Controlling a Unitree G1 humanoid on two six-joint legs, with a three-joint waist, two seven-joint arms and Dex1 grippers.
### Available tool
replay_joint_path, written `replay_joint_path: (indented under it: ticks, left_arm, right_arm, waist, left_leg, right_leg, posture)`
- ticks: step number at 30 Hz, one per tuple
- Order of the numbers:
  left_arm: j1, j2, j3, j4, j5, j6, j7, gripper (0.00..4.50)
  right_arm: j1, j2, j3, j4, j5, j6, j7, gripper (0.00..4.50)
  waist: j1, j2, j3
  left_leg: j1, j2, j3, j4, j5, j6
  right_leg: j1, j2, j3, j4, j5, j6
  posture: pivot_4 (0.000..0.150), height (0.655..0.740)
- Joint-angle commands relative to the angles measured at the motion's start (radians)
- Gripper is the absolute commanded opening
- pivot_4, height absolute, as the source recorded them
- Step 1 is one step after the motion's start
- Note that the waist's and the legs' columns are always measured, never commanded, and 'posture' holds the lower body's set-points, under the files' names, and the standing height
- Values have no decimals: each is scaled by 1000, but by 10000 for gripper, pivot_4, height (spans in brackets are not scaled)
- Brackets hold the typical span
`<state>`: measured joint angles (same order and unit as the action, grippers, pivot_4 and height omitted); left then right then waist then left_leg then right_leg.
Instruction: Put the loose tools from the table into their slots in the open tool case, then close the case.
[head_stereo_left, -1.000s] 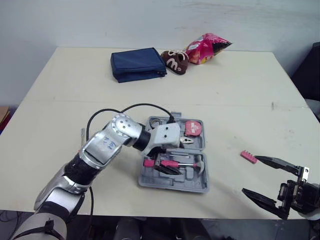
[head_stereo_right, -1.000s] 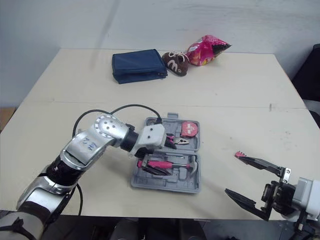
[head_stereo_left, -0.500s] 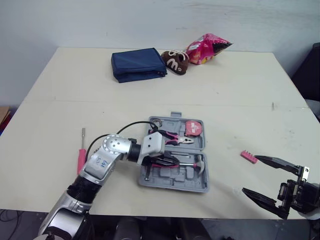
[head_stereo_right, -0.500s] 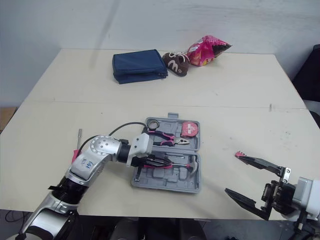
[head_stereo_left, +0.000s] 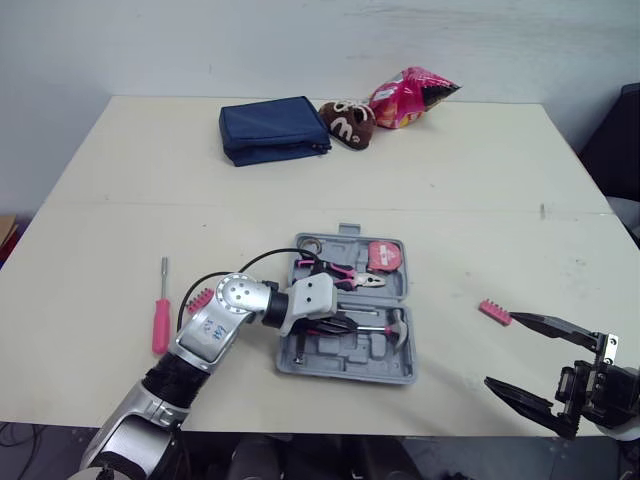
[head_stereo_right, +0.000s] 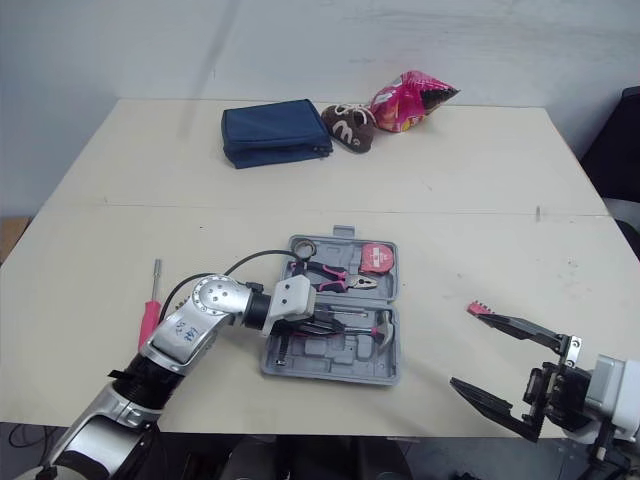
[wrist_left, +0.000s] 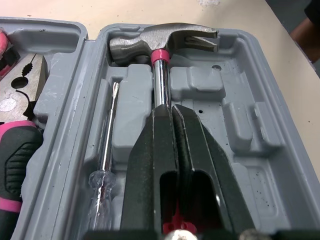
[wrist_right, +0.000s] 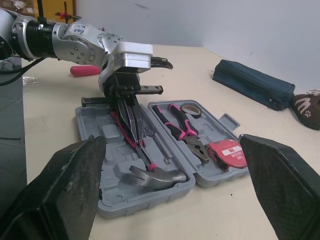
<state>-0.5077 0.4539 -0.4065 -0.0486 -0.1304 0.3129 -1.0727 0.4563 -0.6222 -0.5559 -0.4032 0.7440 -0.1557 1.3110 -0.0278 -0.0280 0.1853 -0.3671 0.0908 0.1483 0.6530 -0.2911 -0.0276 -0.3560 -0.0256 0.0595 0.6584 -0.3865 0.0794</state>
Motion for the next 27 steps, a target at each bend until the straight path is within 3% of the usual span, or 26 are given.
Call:
replay_joint_path:
  ticks: [1, 7, 9, 12, 14, 17, 20, 24, 27]
  left_arm:
    - [13, 33, -45, 31, 67, 52, 10, 239]
    - [9, 65, -140, 34, 136, 148, 12, 239]
    - [9, 60, -170, 46, 156, 184, 27, 239]
    - [5, 67, -233, 85, 201, 226, 33, 239]
    - [2, 70, -259, 94, 211, 269, 38, 239]
    - [-11, 80, -294, 98, 232, 279, 36, 239]
    - [-16, 96, -339, 85, 261, 280, 18, 239]
    - [1, 118, -362, 69, 283, 270, 10, 239]
    - [20, 63, -278, 76, 231, 244, 72, 239]
  right_arm:
    - [9, 3, -28, -7, 5, -21, -1, 45000]
    - [8, 6, -22, -10, 1, -24, -9, 45000]
    - [6, 8, -19, -12, 0, -25, -11, 45000]
    - [4, 8, -16, -14, -1, -26, -14, 45000]
    - [4, 9, -16, -15, 0, -27, -17, 45000]
    - [5, 8, -14, -14, -1, -28, -19, 45000]
    - [1, 7, -12, -9, -5, -30, -23, 45000]
    - [-3, 10, -8, -9, -9, -31, -30, 45000]
    - [-8, 12, -3, -6, -13, -33, -34, 45000]
  waist:
    - [0, 1, -2]
    - [-2, 3, -5]
    - [-2, 2, -13]
    - [-1, 3, -26]
    - [-2, 0, -32]
    - [-3, 2, -47]
    - [-4, 2, -52]
    - [-8, 3, -55]
    - [-10, 3, -58]
  left_leg:
    - [0, 0, 0, 0, 0, 0]
    - [5, 0, 0, -1, 0, 0]
    - [17, 0, 0, -6, -1, 1]
    - [18, 1, 0, -7, -5, 1]
    - [28, 2, -1, -9, -13, 6]
    - [40, 5, -1, -12, -19, 7]
    - [47, 4, 1, -21, -17, 7]
    - [55, 5, 0, -27, -18, 5]
    - [56, 5, 0, -29, -18, 6]
  right_leg:
    - [0, 0, 0, 0, 0, 0]
    - [4, 0, 0, -1, 0, 0]
    - [18, 0, 0, -6, 0, -1]
    - [25, 0, 0, -10, -1, -1]
    - [37, 0, -1, -16, -2, -3]
    - [53, -1, -3, -25, -11, -20]
    - [59, -2, -2, -32, -10, -23]
    - [66, -2, -2, -36, -11, -25]
    - [66, -2, -2, -37, -11, -26]
  posture:
    - [1500, 7400]
    - [1500, 7400]
    - [1500, 7400]
    - [1500, 7400]
    - [1500, 7400]
    - [1500, 7400]
    - [1500, 7400]
    - [1500, 7400]
    - [1500, 7400]
